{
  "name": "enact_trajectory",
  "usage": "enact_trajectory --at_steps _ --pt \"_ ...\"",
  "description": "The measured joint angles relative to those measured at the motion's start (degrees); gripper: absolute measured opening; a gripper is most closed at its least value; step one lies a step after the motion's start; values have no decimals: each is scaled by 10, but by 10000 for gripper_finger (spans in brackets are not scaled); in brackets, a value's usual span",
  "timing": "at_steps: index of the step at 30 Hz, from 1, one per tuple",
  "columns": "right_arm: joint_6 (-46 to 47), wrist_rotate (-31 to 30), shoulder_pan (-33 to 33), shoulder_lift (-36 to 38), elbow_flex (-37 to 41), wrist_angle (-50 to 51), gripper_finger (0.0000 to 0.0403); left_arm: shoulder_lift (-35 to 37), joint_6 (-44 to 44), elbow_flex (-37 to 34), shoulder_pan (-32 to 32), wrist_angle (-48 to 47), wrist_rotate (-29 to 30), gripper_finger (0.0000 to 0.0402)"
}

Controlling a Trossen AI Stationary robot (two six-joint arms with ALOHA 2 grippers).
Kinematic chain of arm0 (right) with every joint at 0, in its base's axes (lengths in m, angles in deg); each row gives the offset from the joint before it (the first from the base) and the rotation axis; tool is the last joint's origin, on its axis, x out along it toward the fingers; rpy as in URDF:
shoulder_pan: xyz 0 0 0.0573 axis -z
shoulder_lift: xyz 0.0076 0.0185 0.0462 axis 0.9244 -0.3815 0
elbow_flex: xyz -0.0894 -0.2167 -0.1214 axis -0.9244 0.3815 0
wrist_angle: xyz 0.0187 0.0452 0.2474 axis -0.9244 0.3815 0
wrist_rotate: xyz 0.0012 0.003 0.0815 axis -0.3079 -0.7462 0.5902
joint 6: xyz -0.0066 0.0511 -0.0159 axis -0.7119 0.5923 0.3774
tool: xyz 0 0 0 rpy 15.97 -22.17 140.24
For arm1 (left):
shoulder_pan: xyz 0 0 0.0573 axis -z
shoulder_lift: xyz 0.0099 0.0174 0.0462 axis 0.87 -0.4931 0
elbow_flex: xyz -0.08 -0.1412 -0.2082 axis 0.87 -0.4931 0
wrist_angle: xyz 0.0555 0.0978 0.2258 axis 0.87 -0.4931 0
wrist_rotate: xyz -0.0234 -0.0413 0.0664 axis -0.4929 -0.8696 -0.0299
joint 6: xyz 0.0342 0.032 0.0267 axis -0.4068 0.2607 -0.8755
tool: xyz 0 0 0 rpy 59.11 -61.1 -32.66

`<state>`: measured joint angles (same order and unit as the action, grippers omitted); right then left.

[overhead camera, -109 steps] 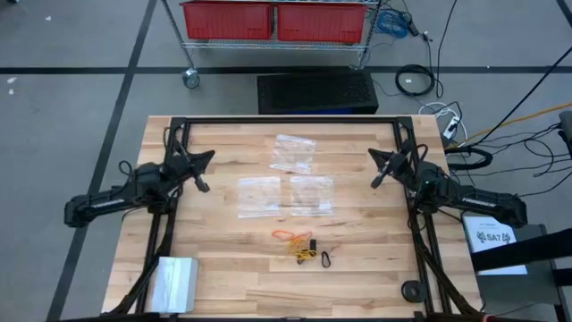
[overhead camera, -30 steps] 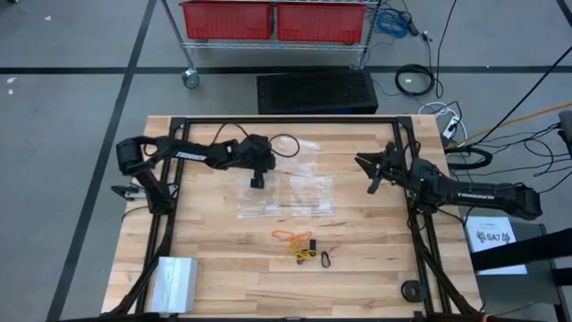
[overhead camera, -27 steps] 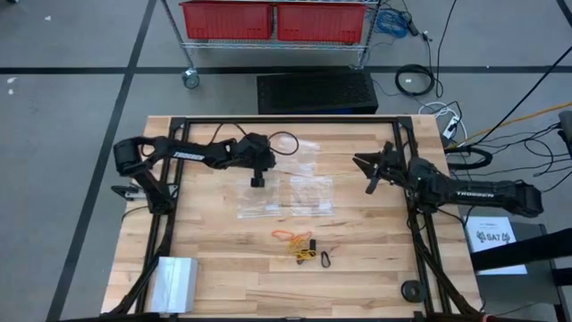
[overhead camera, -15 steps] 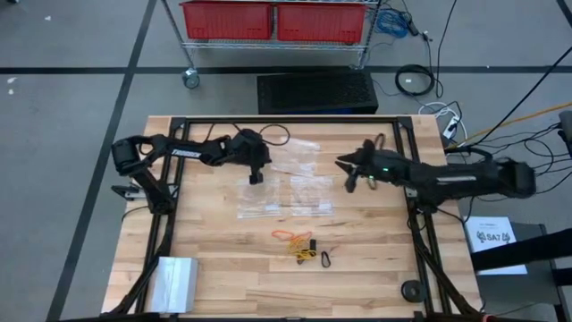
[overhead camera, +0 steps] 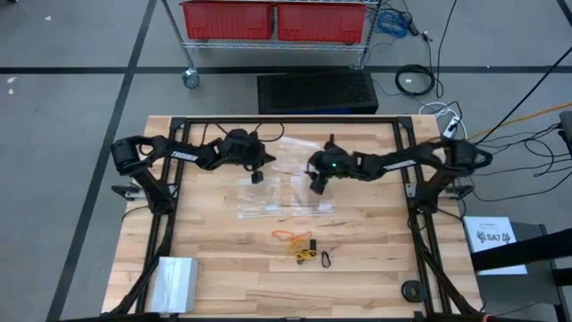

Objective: Sort rubber bands
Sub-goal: Open the top zip bag

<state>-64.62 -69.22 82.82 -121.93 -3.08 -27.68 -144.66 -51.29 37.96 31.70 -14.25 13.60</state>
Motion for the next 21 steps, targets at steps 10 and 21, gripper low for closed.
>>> enact_trajectory --at_steps 10,21 --pt "-17 -2 -4 -80 -53 23 194 0 -8 -34 -10 60 0 0" --pt "-27 -5 -6 -44 -56 52 204 -17 -166 7 42 -49 43 82"
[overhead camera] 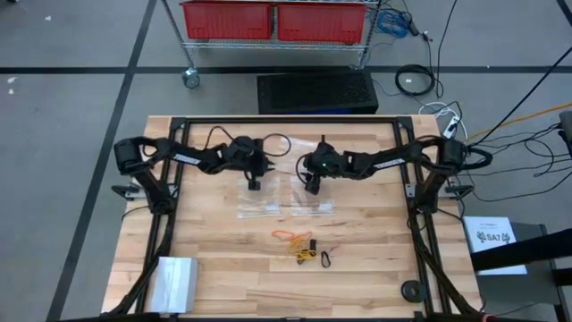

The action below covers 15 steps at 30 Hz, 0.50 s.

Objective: Sort rubber bands
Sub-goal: Open the top zip bag

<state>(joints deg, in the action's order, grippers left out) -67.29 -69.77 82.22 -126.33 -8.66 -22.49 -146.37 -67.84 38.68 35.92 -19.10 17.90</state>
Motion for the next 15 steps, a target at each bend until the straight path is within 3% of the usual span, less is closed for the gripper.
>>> enact_trajectory --at_steps 8,15 --pt "-2 -1 -1 21 0 42 208 -88 0 67 18 -49 -1 156" --pt "-2 -1 -1 30 0 60 208 -148 -1 127 30 -52 37 166"
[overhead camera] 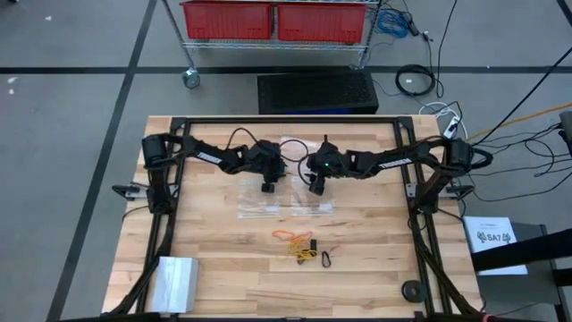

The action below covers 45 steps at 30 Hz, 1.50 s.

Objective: Sort rubber bands
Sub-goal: Open the top zip bag

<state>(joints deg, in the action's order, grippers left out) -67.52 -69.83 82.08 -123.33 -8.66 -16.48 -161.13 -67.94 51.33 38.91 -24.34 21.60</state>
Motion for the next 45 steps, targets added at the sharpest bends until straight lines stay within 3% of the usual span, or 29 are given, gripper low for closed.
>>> enact_trajectory --at_steps 5,11,17,21,28,37,45 --pt "4 2 0 20 0 33 208 -33 1 23 3 -26 1 125" --pt "5 1 -16 73 0 71 208 -35 1 26 13 -30 11 12" --pt "9 -5 -34 115 0 82 208 22 1 21 15 -58 25 4" --pt "6 -45 -50 109 0 84 208 69 2 24 13 -63 27 3" --pt "9 -63 -56 88 0 55 208 110 6 24 13 -76 23 2" --pt "-32 -62 -49 68 0 -30 208 116 17 25 19 -76 16 1" --pt "-44 -56 -21 39 0 -43 208 117 27 33 26 -64 14 0"
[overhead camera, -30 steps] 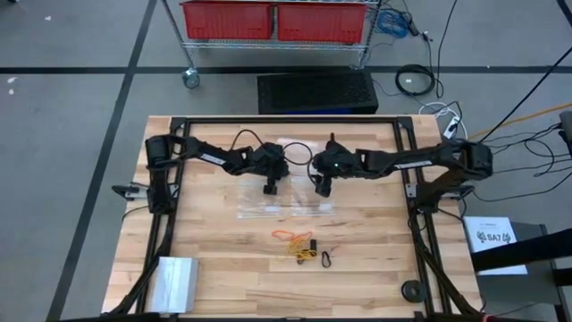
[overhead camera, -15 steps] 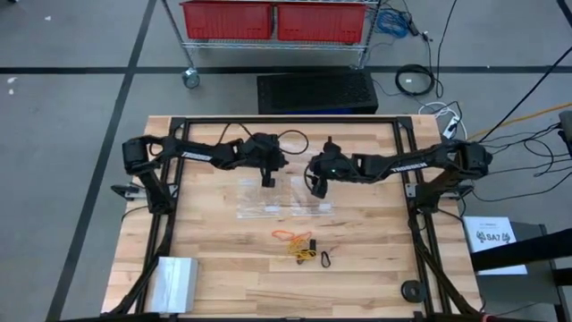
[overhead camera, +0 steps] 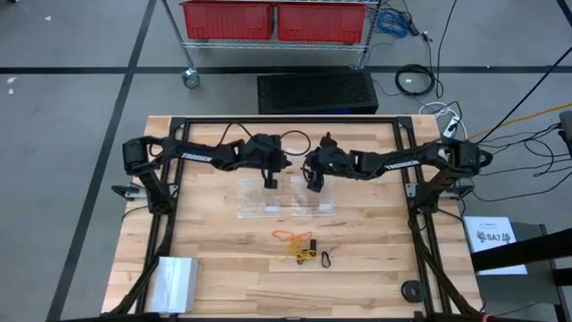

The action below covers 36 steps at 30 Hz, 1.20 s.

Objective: Sort rubber bands
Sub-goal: Open the top zip bag

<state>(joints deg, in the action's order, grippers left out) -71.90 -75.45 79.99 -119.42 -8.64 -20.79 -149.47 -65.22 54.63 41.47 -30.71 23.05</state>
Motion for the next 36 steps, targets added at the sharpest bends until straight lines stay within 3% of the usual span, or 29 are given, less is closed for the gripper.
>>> enact_trajectory --at_steps 5,12,19,28,33,36 --pt "-16 5 -1 -14 0 -5 178 0 4 17 0 -1 0 0" --pt "-59 -7 -3 -13 0 -17 16 1 39 34 -6 -1 -20 0" --pt "-59 -27 -5 -4 0 -12 2 52 53 34 -40 -13 -51 33" --pt "-57 -29 -29 54 0 13 0 140 116 -7 -138 -5 -245 64" --pt "-56 -36 -44 95 0 24 0 142 176 -80 -177 142 -378 65" --pt "-50 -53 -51 120 0 41 0 142 219 -133 -187 271 -407 65"
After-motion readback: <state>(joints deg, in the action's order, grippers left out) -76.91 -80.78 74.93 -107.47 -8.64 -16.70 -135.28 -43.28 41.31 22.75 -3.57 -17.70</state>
